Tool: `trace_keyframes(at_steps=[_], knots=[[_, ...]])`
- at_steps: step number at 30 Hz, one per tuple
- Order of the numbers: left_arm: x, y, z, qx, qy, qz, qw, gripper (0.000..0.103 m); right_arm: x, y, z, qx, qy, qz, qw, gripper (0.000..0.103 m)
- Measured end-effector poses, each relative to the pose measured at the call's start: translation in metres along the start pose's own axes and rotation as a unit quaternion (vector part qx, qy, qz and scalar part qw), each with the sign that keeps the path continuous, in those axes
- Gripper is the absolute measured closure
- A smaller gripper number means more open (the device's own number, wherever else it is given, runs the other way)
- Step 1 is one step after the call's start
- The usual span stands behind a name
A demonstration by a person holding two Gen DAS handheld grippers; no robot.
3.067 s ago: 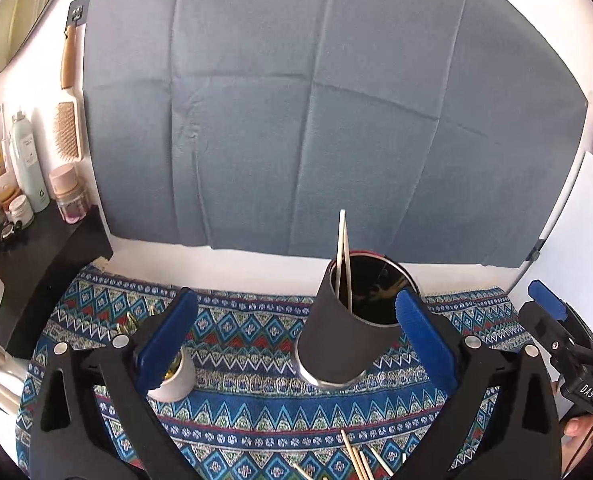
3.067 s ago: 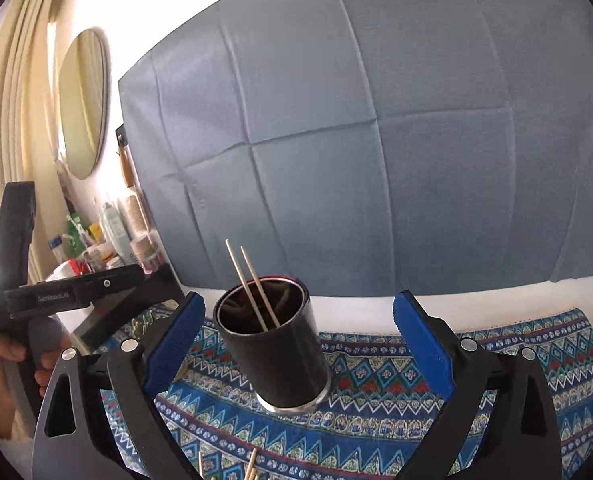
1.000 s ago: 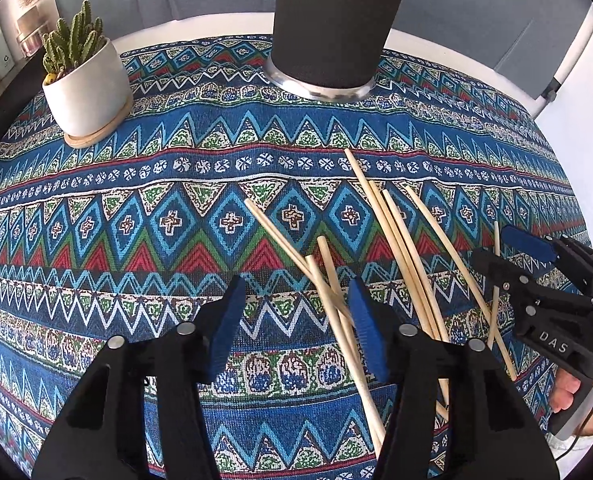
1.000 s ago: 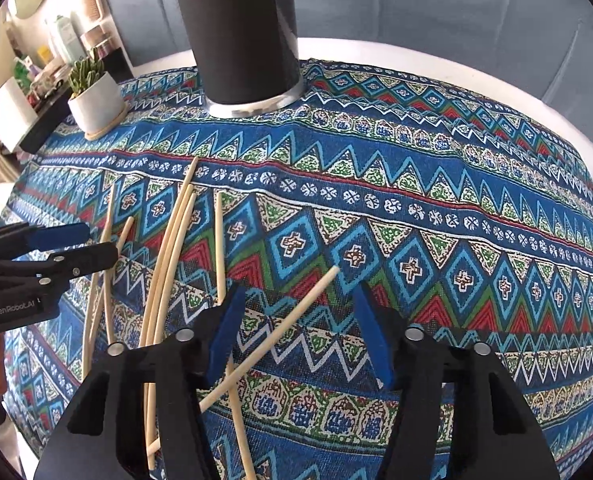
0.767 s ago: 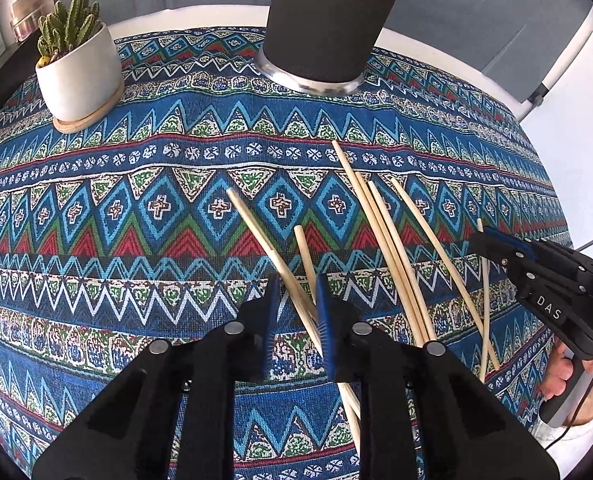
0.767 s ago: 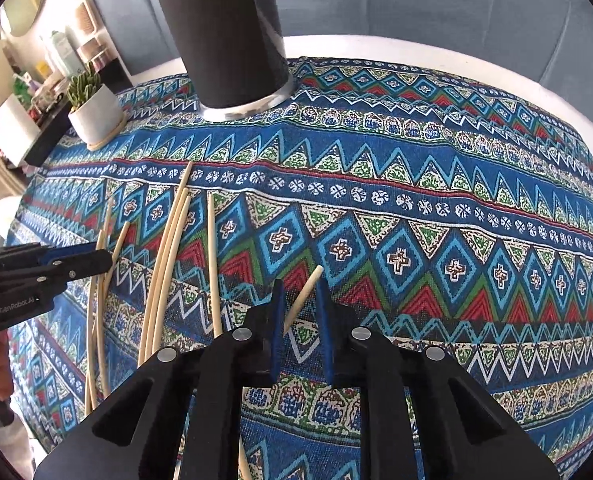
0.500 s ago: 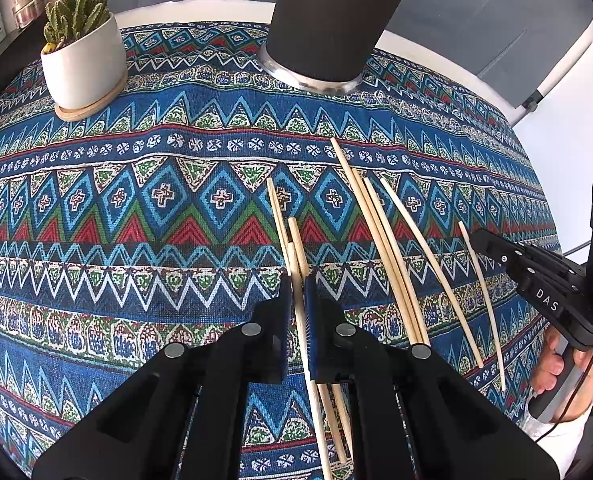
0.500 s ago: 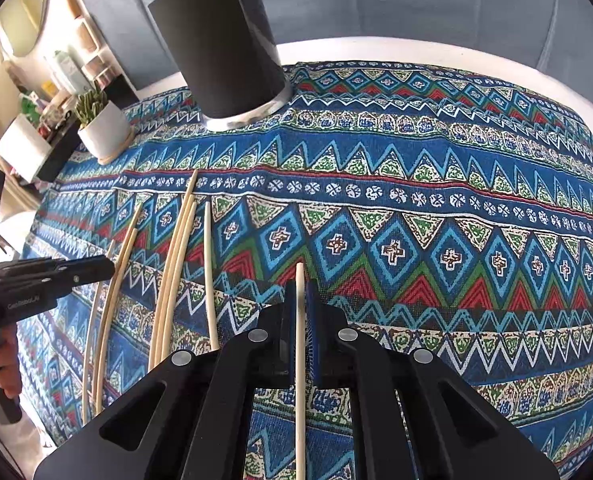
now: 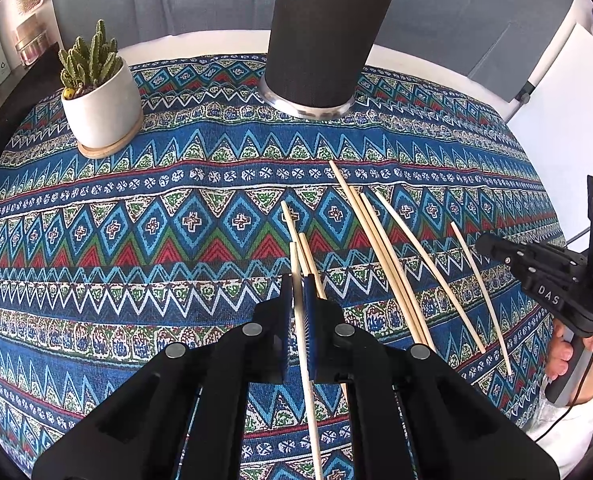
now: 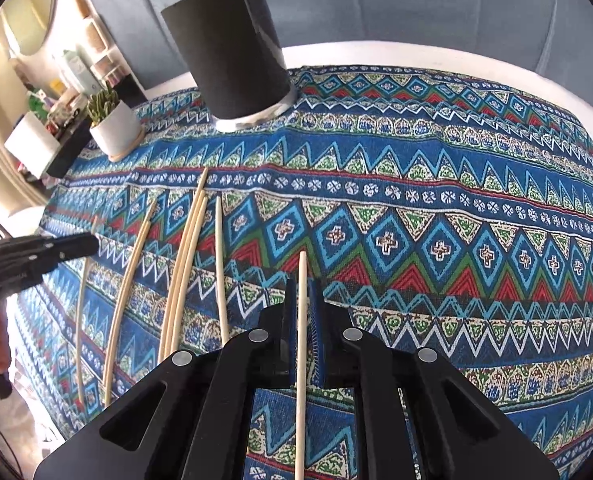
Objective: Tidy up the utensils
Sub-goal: 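Lift the sticks with both tools and bring them above the black cup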
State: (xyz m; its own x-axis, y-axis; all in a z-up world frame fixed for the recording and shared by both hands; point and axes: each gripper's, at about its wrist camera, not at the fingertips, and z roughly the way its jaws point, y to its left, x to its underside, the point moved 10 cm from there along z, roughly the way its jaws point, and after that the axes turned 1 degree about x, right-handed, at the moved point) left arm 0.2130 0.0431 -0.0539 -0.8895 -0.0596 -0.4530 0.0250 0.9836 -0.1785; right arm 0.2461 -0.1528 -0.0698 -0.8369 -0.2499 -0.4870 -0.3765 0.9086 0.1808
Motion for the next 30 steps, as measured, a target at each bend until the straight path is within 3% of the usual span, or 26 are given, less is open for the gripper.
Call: trace_keyframes(at_steps=[3, 7, 9, 11, 12, 19, 30], knots=[[-0.004, -0.001, -0.003, 0.004, -0.005, -0.003, 1.0, 0.097, 0.007, 0.001, 0.006, 0.016, 0.014, -0.013, 1.0, 0.094], [-0.004, -0.001, -0.006, 0.004, -0.012, -0.004, 0.9999, 0.097, 0.012, 0.005, 0.009, 0.037, 0.021, -0.032, 0.999, 0.078], [-0.004, -0.001, -0.008, 0.006, -0.014, -0.004, 0.9999, 0.097, 0.013, 0.006, 0.01, 0.056, 0.018, -0.049, 0.997, 0.08], [-0.004, -0.001, -0.009, 0.008, -0.018, -0.003, 0.9998, 0.097, 0.014, 0.007, 0.01, 0.074, 0.015, -0.061, 0.995, 0.097], [-0.005, -0.001, -0.011, 0.01, -0.02, -0.003, 0.9997, 0.097, 0.013, 0.007, 0.011, 0.073, 0.016, -0.06, 0.995, 0.098], [-0.011, 0.008, -0.021, 0.011, -0.027, -0.009, 0.9995, 0.098, 0.009, 0.004, -0.002, 0.052, -0.001, -0.05, 0.997, 0.099], [-0.054, 0.002, -0.07, -0.008, -0.08, 0.015, 0.9967, 0.098, -0.048, 0.024, -0.09, 0.031, -0.096, -0.059, 0.993, 0.099]])
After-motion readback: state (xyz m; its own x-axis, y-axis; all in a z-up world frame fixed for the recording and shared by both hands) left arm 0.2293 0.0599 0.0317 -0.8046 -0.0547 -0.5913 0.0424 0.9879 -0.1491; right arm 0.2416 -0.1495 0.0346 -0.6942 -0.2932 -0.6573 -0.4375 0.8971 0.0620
